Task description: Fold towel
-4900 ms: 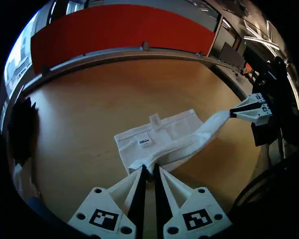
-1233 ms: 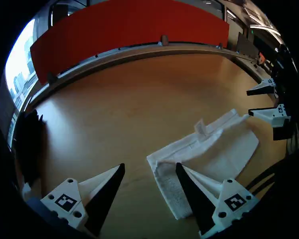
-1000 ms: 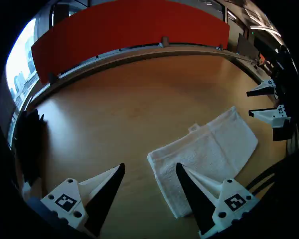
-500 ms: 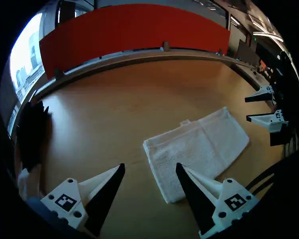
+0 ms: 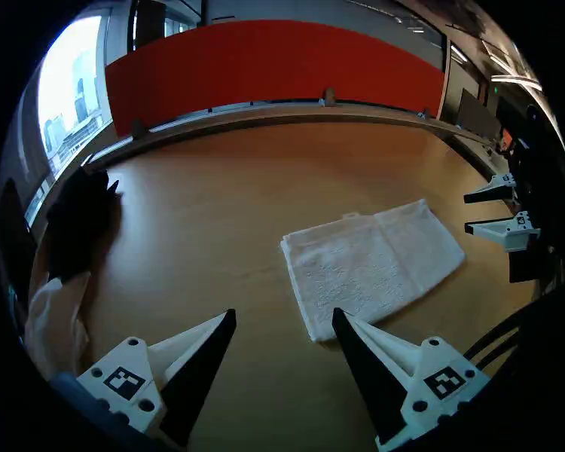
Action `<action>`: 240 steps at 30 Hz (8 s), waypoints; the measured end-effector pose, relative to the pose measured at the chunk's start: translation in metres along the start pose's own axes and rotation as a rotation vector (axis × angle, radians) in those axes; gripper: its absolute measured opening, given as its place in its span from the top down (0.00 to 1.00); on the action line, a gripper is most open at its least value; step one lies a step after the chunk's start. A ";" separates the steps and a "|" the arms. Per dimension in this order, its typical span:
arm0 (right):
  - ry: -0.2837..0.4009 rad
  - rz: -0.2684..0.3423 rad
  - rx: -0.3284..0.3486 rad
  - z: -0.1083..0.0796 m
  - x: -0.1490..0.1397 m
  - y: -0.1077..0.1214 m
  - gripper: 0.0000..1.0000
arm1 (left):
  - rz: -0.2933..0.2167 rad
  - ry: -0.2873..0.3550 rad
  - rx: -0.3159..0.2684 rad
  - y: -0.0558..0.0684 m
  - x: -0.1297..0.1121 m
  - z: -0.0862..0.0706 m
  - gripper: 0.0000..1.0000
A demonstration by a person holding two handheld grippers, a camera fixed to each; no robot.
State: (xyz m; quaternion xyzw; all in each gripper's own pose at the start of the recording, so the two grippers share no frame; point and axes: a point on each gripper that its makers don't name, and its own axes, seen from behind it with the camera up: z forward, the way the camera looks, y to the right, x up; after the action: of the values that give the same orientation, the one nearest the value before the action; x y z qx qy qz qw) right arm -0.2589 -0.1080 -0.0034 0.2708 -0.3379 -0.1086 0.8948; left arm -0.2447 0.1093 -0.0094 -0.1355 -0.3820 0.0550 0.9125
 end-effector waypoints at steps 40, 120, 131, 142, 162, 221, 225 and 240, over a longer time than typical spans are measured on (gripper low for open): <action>-0.130 -0.079 0.131 -0.003 -0.062 -0.022 0.03 | -0.118 0.163 0.117 -0.027 -0.051 -0.078 0.05; -0.078 -0.143 0.162 -0.038 -0.007 -0.008 0.97 | -0.172 0.260 0.144 -0.037 -0.079 -0.093 0.05; -0.009 -0.236 0.241 -0.023 0.057 -0.040 0.97 | -0.185 0.261 0.144 -0.034 -0.082 -0.097 0.05; -0.015 -0.365 0.432 0.030 0.089 -0.135 0.97 | -0.211 0.261 0.160 -0.040 -0.088 -0.104 0.05; -0.133 -0.400 0.566 0.081 0.050 -0.206 0.97 | -0.232 0.263 0.169 -0.045 -0.093 -0.109 0.06; -0.179 -0.216 0.299 0.036 -0.032 -0.142 0.36 | -0.208 0.259 0.150 -0.041 -0.085 -0.106 0.06; -0.186 -0.192 0.281 0.037 -0.036 -0.142 0.47 | -0.211 0.260 0.149 -0.041 -0.084 -0.106 0.05; -0.175 -0.131 0.212 0.041 -0.039 -0.135 0.87 | -0.216 0.255 0.142 -0.040 -0.088 -0.105 0.06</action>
State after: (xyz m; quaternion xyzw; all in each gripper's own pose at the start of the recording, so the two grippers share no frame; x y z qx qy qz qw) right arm -0.3171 -0.2224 -0.0743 0.3747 -0.4059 -0.1535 0.8193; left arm -0.2320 0.0317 -0.1279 -0.0349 -0.2708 -0.0342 0.9614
